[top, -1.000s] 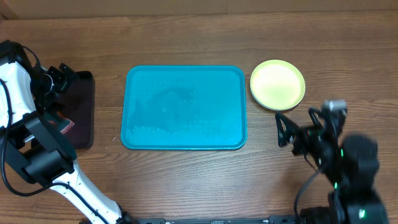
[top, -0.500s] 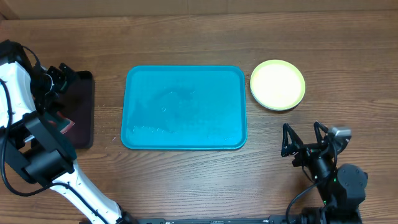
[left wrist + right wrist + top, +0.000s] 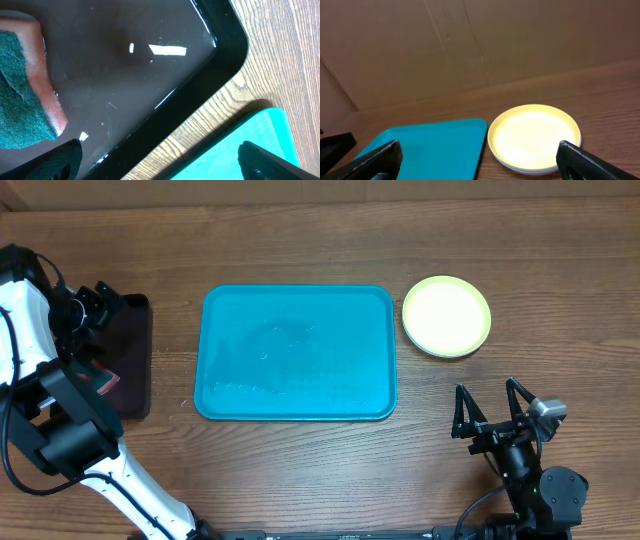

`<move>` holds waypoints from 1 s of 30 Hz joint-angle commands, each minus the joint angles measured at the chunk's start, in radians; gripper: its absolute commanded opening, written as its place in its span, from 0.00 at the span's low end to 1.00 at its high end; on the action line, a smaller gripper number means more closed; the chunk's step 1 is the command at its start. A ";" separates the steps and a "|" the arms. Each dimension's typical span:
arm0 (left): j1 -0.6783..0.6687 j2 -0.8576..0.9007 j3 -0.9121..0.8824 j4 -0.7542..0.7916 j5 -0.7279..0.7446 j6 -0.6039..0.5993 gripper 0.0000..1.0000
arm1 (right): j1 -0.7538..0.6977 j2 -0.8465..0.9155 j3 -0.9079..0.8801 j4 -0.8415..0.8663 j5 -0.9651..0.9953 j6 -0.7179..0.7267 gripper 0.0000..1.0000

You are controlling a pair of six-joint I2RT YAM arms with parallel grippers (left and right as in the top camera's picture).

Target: Clean dirty plates on tray and stack at the side

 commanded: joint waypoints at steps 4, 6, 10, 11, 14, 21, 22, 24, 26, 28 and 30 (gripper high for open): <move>-0.003 -0.008 0.020 0.001 0.004 0.016 1.00 | 0.019 -0.014 -0.039 0.054 0.023 0.001 1.00; -0.003 -0.008 0.020 0.001 0.004 0.016 1.00 | 0.036 -0.014 -0.062 0.098 0.033 0.001 1.00; -0.003 -0.008 0.020 0.001 0.004 0.016 1.00 | 0.069 -0.014 -0.123 0.213 0.060 0.001 1.00; -0.003 -0.008 0.020 0.001 0.004 0.016 1.00 | 0.071 -0.014 -0.144 0.252 0.061 0.001 1.00; -0.003 -0.008 0.020 0.001 0.004 0.016 1.00 | 0.072 -0.014 -0.141 0.242 0.076 0.001 1.00; -0.003 -0.008 0.020 0.001 0.004 0.016 1.00 | 0.073 -0.014 -0.141 0.216 0.165 -0.007 1.00; -0.003 -0.008 0.020 0.001 0.004 0.016 1.00 | 0.073 -0.014 -0.141 0.206 0.176 -0.008 1.00; -0.003 -0.008 0.020 0.001 0.004 0.016 1.00 | 0.073 -0.014 -0.141 0.167 0.187 -0.031 1.00; -0.003 -0.008 0.020 0.001 0.004 0.016 1.00 | 0.073 -0.014 -0.141 0.136 0.186 -0.052 1.00; -0.003 -0.008 0.020 0.001 0.004 0.016 1.00 | 0.073 -0.014 -0.141 0.136 0.185 -0.103 1.00; -0.003 -0.008 0.020 0.001 0.004 0.016 1.00 | 0.072 -0.014 -0.141 0.136 0.186 -0.134 1.00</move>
